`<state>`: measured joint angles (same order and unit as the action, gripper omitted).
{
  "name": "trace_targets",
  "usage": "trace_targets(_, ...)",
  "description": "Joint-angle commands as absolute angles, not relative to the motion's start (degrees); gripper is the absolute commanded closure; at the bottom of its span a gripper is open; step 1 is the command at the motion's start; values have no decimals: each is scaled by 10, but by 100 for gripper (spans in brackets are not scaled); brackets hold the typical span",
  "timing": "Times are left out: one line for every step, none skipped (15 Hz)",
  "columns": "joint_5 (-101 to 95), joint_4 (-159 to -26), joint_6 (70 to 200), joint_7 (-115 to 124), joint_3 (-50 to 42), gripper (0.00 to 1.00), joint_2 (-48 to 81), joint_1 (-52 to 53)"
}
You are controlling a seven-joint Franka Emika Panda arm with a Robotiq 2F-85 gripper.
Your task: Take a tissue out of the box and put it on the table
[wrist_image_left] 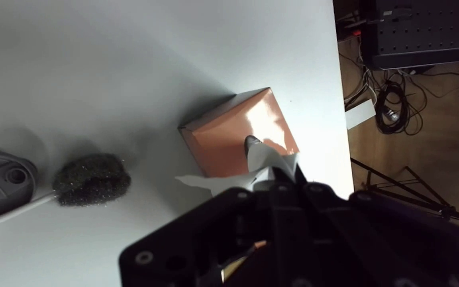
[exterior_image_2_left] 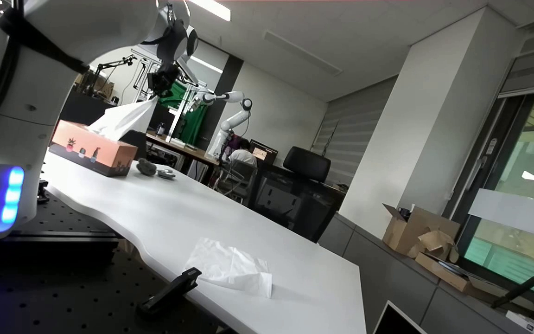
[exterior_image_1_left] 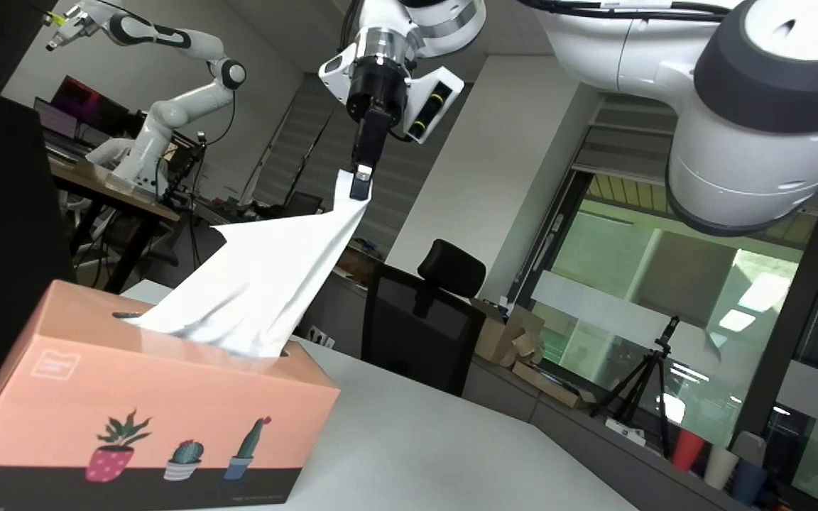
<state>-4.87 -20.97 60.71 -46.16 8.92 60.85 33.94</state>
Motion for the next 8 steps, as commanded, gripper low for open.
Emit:
trace_targets(-69, -226, 605, -454, 62, 100, 582, 336)
trace_targets(-75, -227, 604, -453, 56, 100, 579, 336)
trace_targets(-78, -227, 603, -451, 51, 100, 576, 335)
trace_targets(-82, -228, 600, -449, 48, 100, 572, 335)
trace_targets(-83, -228, 599, -445, 45, 100, 568, 334)
trace_targets(-84, -226, 600, -441, 42, 100, 565, 332)
trace_targets(-84, -225, 603, -436, 41, 100, 562, 330)
trace_targets(-83, -224, 606, -430, 40, 100, 559, 327)
